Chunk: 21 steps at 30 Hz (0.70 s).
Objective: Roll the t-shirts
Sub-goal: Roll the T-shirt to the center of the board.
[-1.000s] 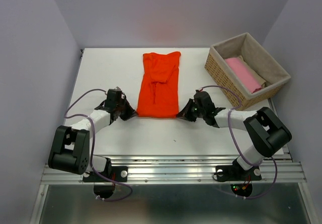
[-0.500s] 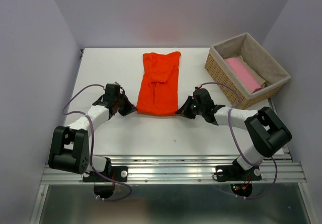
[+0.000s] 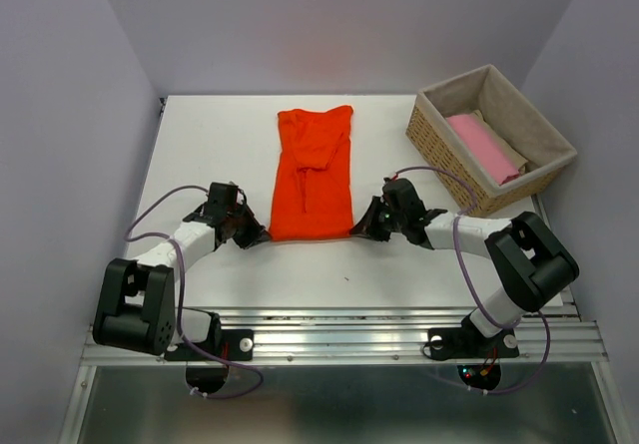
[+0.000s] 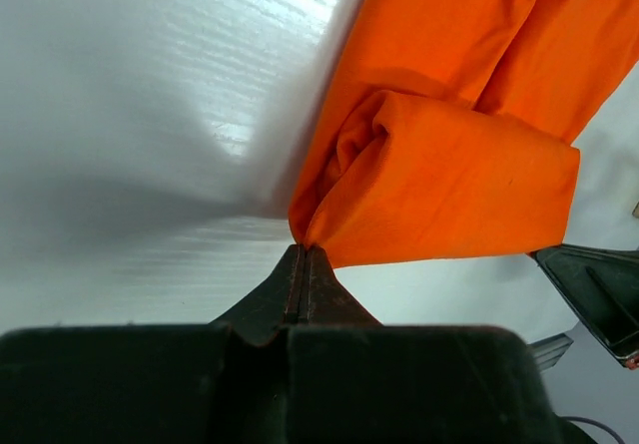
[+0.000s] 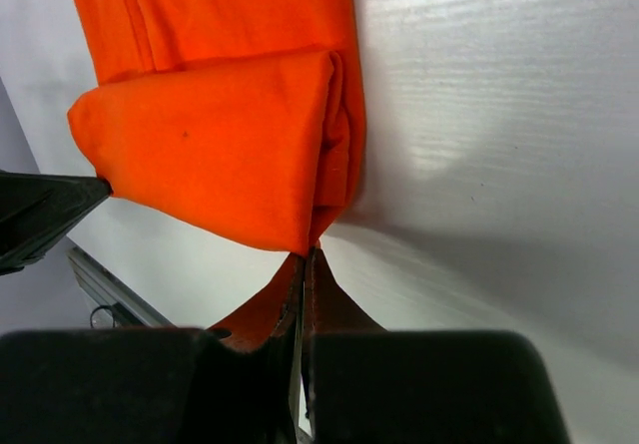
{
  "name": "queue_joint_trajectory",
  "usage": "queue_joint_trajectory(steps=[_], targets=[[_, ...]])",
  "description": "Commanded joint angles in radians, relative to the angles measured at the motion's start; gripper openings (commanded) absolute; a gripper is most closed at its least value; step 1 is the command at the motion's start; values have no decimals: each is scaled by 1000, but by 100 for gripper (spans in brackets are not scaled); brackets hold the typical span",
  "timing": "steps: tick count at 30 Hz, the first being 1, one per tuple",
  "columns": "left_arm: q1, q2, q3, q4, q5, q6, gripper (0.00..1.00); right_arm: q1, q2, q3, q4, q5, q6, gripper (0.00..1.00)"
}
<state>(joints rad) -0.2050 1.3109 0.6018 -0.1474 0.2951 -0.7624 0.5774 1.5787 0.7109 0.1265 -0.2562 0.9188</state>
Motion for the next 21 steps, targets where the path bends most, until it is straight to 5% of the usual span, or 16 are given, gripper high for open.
queue_joint_trajectory(steps=[1,3,4,5,8,12,14,16,21], targets=[[4,-51,-42,-8,29,2,0,4,-26,2,-28,-22,-43,1],[4,-67,-46,-4,33,2,0,4,-23,9,-47,-18,-61,1],[4,-79,-43,-15,32,3,7,4,-17,25,-59,-15,-73,10],[4,-84,-34,-26,27,11,16,4,-14,41,-79,-11,-98,36],[4,-110,16,-90,-25,31,41,4,-28,79,-171,58,-133,57],[1,-188,94,-155,-138,46,39,15,-86,114,-202,119,-143,56],[-10,-209,108,-150,-154,48,30,25,-97,133,-202,130,-141,55],[-37,-214,119,-132,-148,46,4,57,-86,171,-192,136,-136,46],[-148,-153,122,-5,-50,26,0,119,18,254,-139,60,-117,7]])
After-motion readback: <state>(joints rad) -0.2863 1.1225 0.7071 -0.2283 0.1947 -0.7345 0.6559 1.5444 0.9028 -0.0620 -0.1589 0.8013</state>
